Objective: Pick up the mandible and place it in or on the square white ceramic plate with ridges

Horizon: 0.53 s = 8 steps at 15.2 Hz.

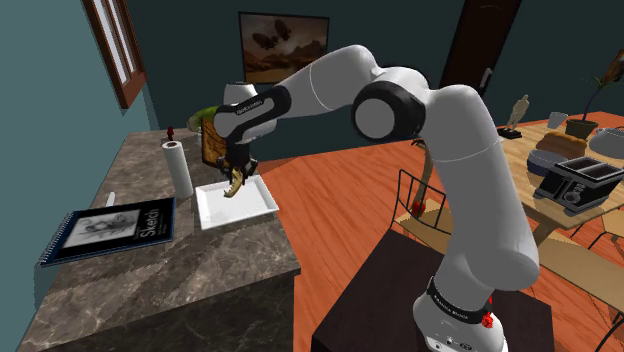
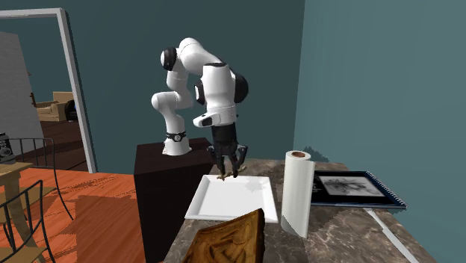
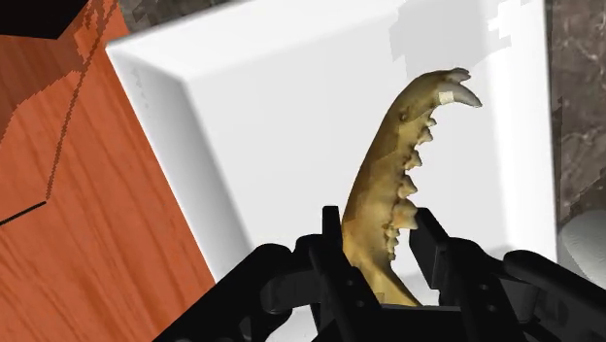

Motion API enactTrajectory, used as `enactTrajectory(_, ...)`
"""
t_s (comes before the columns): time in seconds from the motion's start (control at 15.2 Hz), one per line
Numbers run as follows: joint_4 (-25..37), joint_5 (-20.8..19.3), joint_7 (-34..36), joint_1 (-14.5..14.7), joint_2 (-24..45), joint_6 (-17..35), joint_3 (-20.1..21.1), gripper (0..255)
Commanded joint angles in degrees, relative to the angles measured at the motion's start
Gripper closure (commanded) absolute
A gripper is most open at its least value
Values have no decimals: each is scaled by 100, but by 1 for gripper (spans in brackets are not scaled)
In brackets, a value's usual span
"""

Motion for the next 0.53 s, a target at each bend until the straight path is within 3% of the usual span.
enactTrajectory(0.0, -29, 20, -18, -6, 78, 107, 13, 255)
enactTrajectory(0.46, -153, 88, -83, -27, 344, 494, 58, 255)
